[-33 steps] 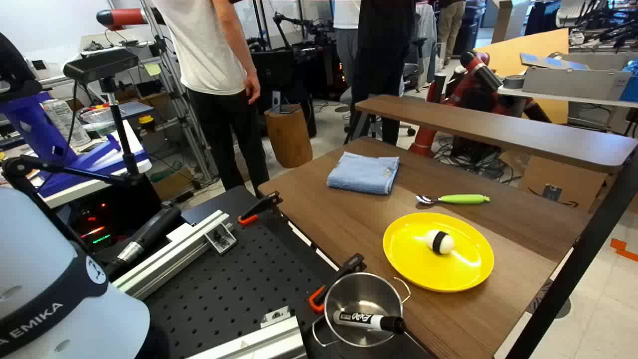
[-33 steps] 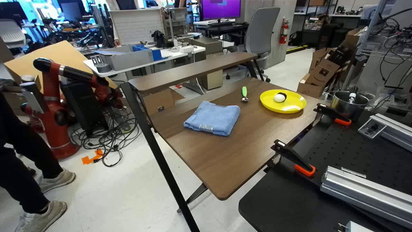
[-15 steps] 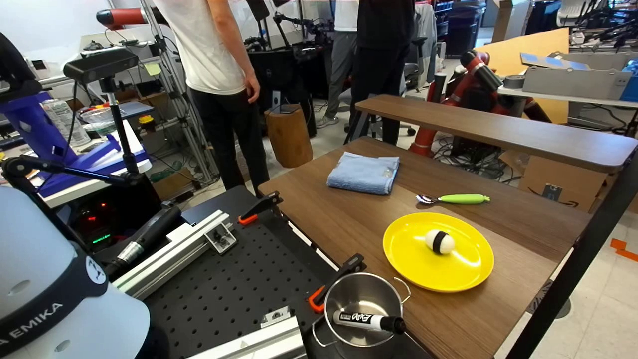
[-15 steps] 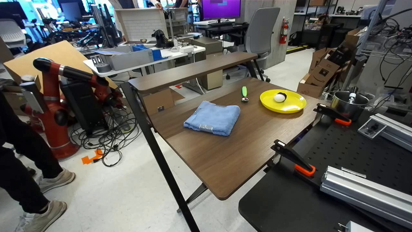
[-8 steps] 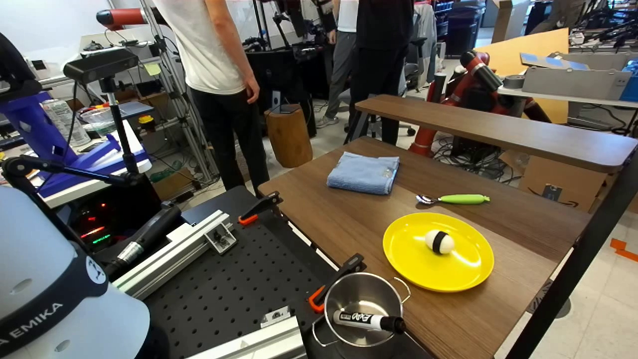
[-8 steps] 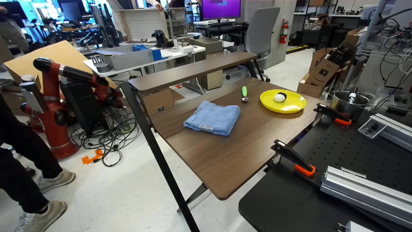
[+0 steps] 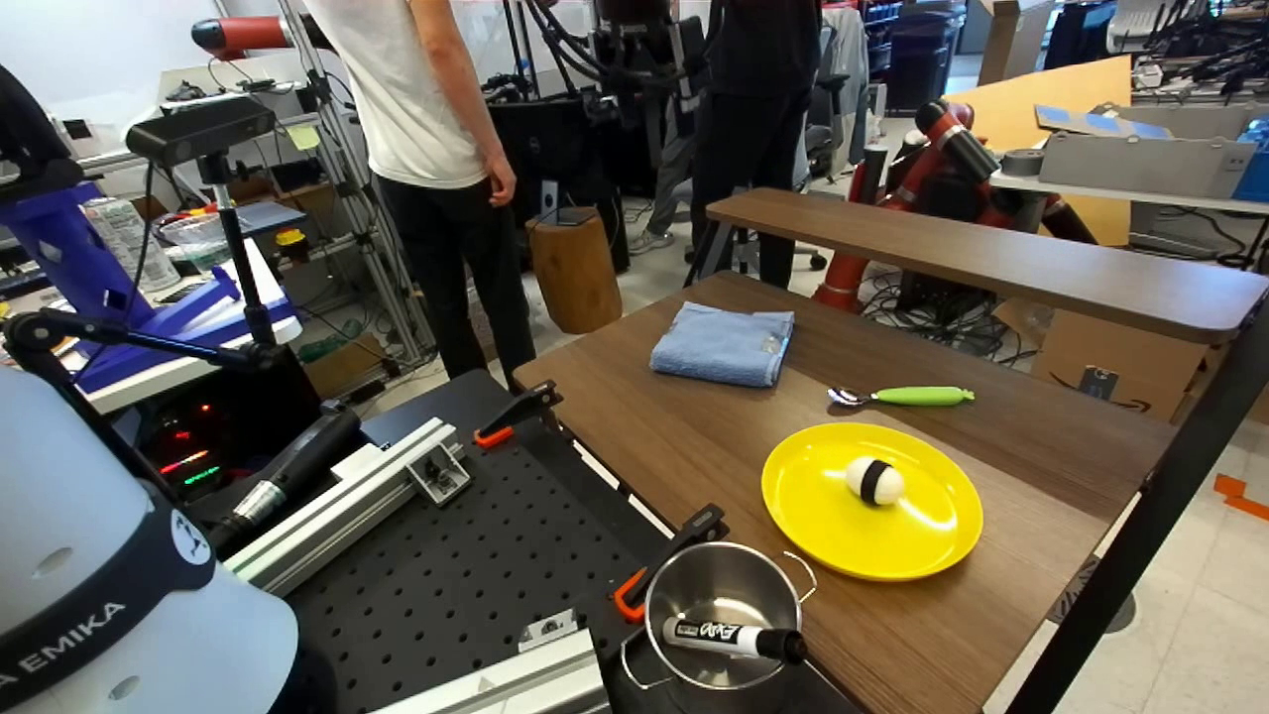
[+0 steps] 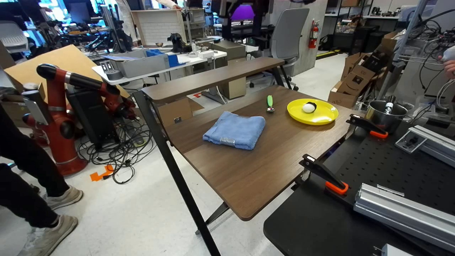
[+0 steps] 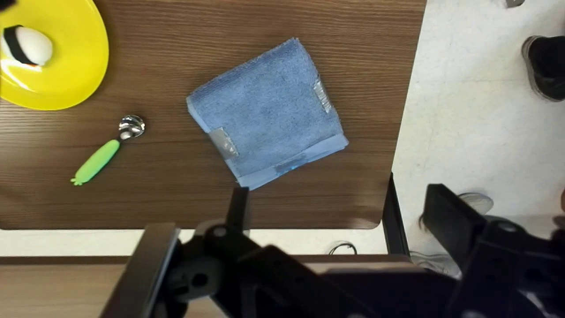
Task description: Move the blue cloth to the front of the table
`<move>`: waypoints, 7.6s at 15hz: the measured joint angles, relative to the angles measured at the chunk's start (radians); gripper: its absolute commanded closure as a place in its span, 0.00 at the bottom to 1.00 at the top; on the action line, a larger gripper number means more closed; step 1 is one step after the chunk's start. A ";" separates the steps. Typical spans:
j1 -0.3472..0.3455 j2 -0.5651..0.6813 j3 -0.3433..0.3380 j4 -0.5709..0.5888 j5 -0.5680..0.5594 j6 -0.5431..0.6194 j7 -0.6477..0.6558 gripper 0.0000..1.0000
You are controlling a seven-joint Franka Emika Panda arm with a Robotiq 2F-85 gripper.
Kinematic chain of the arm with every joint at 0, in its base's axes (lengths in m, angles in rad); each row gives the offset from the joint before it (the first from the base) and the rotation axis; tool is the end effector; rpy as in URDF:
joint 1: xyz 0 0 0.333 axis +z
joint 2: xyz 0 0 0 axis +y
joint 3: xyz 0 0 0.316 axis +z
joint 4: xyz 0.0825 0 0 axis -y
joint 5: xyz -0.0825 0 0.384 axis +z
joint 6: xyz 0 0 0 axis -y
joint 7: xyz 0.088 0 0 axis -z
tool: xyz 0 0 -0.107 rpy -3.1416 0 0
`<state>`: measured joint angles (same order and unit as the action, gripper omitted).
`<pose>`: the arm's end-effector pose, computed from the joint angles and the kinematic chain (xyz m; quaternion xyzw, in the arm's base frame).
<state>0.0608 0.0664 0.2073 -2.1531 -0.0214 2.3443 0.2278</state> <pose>0.5400 0.1471 0.3821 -0.9977 -0.0264 -0.0615 0.0142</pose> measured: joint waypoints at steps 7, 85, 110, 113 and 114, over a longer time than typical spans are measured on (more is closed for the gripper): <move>0.025 0.261 -0.020 0.180 0.009 -0.027 -0.023 0.00; 0.114 0.826 -0.147 0.398 -0.089 0.281 -0.178 0.00; 0.259 0.634 -0.240 -0.081 -0.161 0.607 -0.179 0.00; 0.288 0.622 -0.259 -0.108 -0.170 0.610 -0.179 0.00; 0.294 0.618 -0.264 -0.117 -0.171 0.612 -0.179 0.00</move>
<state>0.3547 0.6845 -0.0563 -2.2699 -0.1929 2.9568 0.0486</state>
